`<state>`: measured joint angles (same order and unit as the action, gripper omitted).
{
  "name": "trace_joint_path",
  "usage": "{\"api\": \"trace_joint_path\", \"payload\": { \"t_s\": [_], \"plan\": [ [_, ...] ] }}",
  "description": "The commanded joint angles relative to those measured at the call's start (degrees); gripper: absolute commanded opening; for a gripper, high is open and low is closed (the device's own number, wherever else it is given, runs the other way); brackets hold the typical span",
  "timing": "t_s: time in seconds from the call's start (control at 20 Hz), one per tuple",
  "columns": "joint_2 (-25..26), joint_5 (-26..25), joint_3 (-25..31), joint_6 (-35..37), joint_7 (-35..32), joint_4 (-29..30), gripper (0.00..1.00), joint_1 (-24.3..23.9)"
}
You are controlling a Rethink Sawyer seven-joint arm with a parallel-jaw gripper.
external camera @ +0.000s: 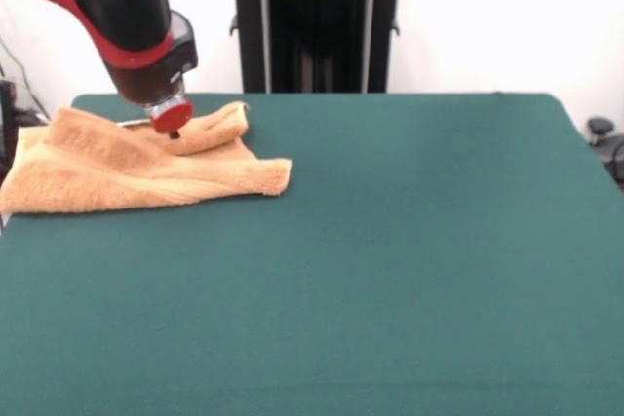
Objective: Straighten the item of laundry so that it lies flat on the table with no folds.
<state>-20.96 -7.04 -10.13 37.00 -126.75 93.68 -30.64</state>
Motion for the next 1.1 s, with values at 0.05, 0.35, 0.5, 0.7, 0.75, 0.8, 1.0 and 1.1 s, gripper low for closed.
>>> {"api": "trace_joint_path", "payload": {
  "t_s": [0.05,0.35,0.5,0.7,0.75,0.8,1.0,1.1],
  "plan": [
    [10.3,6.7,11.9,-1.7,-9.3,11.1,1.0,5.0],
    [8.7,4.8,7.1,5.3,-8.5,7.6,1.0,9.9],
    [7.3,2.8,5.2,7.0,-6.6,6.9,1.0,11.5],
    [3.6,0.2,3.1,9.1,-3.1,7.3,1.0,12.7],
    [2.2,-0.6,2.6,10.1,-1.9,7.5,1.0,12.9],
    [0.6,-1.1,2.0,11.6,-0.9,7.7,1.0,13.0],
    [-2.5,-2.6,1.5,15.8,2.3,7.1,1.0,11.5],
    [-3.3,-3.1,1.7,17.8,3.5,6.3,1.0,10.6]
  ]
}}
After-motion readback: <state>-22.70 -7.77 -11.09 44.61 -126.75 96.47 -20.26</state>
